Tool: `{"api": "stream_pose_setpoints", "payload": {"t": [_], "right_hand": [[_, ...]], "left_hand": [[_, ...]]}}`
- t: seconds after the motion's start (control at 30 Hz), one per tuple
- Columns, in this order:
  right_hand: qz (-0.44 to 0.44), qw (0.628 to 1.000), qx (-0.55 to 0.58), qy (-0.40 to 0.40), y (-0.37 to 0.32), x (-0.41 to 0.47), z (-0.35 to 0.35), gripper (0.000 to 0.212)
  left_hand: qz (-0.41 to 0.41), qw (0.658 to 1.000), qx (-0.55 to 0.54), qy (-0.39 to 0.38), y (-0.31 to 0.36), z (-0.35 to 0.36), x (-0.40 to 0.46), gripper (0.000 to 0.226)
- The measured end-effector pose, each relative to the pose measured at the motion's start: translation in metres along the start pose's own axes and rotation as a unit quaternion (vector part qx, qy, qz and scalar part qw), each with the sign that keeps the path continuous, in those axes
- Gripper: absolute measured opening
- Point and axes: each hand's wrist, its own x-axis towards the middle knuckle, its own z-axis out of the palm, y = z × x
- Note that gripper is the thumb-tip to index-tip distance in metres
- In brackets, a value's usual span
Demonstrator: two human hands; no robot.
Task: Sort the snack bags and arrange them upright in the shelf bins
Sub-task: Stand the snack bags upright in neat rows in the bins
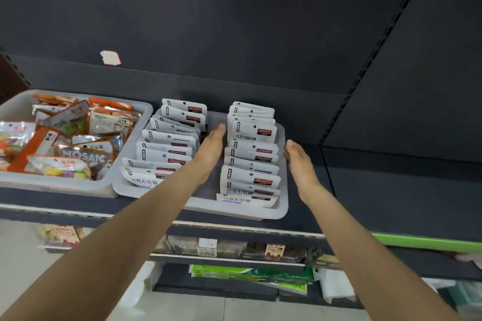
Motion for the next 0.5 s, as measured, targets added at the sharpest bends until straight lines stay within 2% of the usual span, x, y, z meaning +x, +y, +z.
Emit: {"api": "stream_pose_setpoints", "payload": {"t": [0.17,0.3,0.4,0.5], "right_hand": [[-0.006,0.999,-0.028,-0.031,-0.021,0.035,0.003,0.055],[0.001,0.999,-0.019,-0.051,-0.034,0.062,0.020,0.062],[0.032,0.998,0.010,-0.044,-0.035,0.083,0.034,0.065],[0.074,0.995,0.058,-0.046,-0.028,0.084,0.037,0.064]], "left_hand": [[-0.018,0.999,-0.028,0.022,0.027,0.009,0.026,0.054],[-0.011,0.998,-0.067,-0.004,0.041,0.013,0.049,0.062],[-0.022,0.994,-0.095,-0.057,0.039,0.015,0.064,0.065],[-0.030,0.987,-0.136,-0.075,0.029,0.016,0.069,0.067]]}}
